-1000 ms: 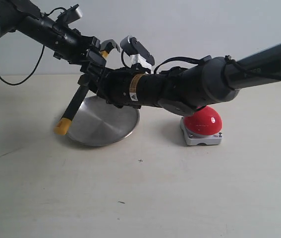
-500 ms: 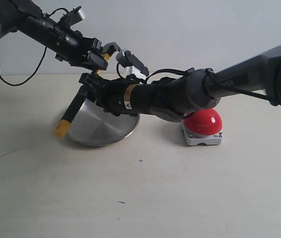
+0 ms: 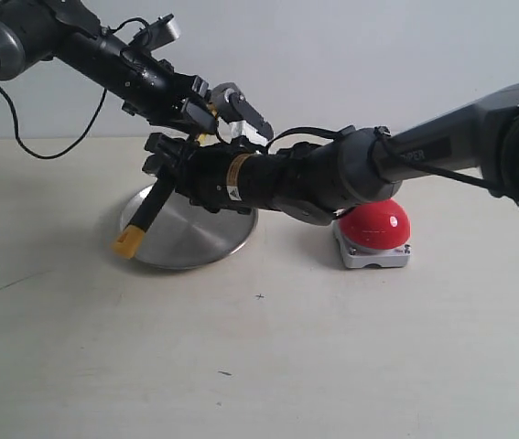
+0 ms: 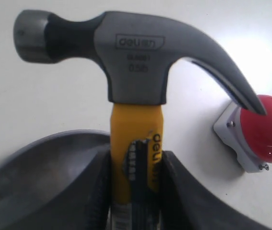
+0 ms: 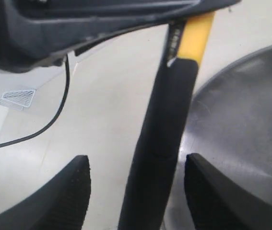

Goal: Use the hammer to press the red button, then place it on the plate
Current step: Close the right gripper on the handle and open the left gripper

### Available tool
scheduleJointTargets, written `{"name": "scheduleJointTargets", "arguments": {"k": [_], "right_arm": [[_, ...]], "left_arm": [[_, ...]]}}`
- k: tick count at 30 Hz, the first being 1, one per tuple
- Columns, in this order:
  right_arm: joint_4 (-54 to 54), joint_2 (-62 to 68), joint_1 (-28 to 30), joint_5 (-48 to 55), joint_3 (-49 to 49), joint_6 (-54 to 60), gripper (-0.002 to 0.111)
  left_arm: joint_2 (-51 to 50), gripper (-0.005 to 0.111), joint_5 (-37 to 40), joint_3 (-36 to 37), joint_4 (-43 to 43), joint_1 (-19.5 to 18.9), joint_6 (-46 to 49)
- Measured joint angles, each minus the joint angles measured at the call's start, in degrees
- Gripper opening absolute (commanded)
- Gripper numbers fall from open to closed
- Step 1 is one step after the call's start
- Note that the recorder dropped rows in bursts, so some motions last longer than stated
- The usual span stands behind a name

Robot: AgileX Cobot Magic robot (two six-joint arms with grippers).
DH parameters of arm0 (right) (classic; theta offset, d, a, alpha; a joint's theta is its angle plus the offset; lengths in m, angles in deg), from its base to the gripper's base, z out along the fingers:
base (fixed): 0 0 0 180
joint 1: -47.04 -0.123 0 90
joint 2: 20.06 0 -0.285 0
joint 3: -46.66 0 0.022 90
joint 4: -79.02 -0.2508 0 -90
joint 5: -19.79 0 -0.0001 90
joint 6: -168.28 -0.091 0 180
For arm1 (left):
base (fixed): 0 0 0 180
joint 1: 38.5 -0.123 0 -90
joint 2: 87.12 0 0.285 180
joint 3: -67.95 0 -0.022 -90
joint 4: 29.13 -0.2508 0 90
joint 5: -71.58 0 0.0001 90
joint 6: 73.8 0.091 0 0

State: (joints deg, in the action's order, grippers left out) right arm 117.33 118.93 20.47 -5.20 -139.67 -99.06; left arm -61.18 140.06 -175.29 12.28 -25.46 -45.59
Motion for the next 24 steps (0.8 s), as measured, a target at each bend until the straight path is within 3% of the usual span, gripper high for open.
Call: {"name": "scheduleJointTargets", "arguments": {"k": [24], "right_arm": [[-2.1, 3.8, 0.0, -5.9, -3.4, -3.4, 0.056]], "left_arm": [[3.9, 0.0, 0.0, 0.0, -0.4, 2.3, 2.0]]}}
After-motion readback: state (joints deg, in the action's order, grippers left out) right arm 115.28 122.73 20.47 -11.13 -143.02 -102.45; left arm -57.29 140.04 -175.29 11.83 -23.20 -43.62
